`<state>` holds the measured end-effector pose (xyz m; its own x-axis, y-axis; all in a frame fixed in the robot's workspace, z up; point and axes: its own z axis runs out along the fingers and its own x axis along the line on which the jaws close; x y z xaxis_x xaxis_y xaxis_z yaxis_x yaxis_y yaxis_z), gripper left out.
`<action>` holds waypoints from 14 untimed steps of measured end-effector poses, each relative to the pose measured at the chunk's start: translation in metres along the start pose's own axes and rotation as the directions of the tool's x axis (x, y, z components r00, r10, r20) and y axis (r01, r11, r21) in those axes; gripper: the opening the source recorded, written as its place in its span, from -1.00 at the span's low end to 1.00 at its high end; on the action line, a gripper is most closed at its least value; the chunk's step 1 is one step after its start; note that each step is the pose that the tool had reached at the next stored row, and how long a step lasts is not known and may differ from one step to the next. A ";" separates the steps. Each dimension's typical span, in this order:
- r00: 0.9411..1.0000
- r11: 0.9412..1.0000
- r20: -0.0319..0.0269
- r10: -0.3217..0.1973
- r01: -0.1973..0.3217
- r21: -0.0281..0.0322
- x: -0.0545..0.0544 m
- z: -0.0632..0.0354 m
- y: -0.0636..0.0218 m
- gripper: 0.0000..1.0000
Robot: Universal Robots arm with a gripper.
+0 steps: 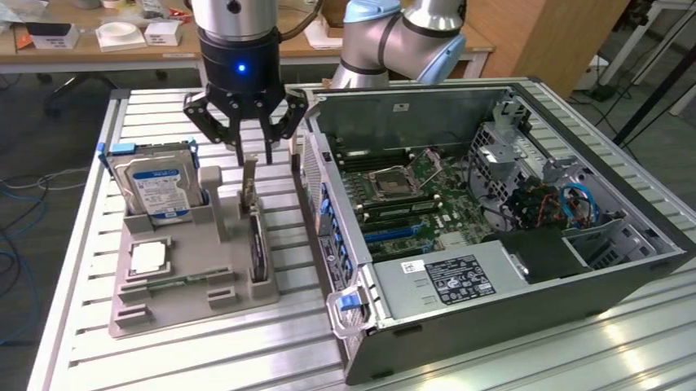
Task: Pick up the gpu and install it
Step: 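Pick up the gpu and move the gpu toward the slot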
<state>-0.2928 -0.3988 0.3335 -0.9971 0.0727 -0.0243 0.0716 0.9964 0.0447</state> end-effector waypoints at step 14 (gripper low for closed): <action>1.000 1.000 0.000 0.000 0.000 0.001 0.001 0.0111 -0.0017 -0.17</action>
<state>-0.2932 -0.4000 0.3223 -0.9970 0.0728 -0.0243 0.0717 0.9965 0.0437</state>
